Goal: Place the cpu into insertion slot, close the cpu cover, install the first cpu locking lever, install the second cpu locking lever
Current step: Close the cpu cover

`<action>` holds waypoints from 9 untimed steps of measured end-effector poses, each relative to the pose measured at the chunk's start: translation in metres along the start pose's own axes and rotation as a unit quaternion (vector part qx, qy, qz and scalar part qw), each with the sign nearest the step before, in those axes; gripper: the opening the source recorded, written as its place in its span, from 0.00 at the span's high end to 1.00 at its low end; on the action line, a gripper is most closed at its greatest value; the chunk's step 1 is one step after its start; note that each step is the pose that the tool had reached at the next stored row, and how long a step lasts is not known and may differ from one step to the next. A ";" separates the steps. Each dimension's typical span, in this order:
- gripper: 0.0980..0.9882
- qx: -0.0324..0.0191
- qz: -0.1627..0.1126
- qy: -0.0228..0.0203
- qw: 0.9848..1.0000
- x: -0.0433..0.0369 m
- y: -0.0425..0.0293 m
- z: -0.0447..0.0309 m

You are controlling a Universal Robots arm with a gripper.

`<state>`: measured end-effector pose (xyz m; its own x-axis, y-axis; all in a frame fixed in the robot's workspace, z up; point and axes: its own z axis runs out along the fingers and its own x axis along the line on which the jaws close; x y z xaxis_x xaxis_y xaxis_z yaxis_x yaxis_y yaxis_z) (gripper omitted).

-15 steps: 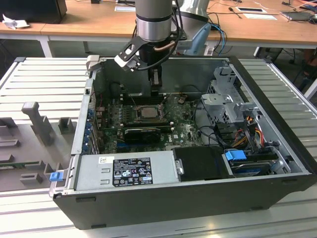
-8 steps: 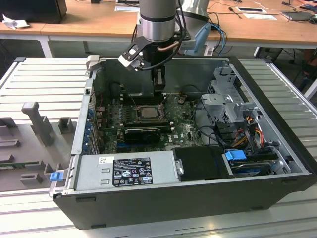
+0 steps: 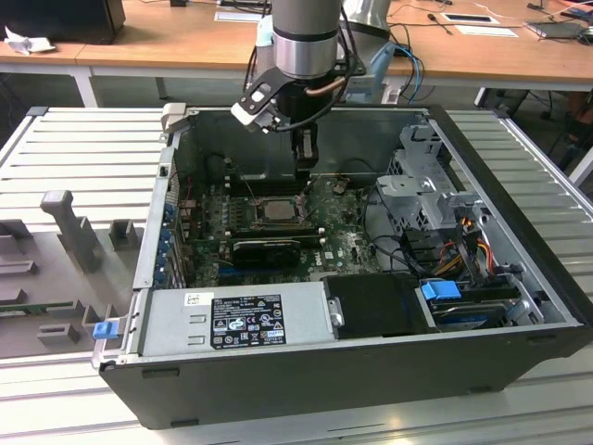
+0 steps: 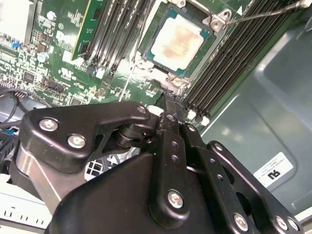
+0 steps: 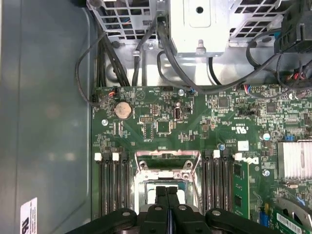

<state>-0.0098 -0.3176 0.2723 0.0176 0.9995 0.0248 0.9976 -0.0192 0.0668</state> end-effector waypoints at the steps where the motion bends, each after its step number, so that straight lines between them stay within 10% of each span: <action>1: 0.99 0.000 0.000 0.000 1.000 0.0001 0.0036 0.0002; 9: 0.99 0.001 0.000 0.000 1.000 0.0004 0.0200 0.0013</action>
<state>0.0102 -0.3176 0.2724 0.0176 0.9995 0.0246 0.9978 -0.0192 0.0642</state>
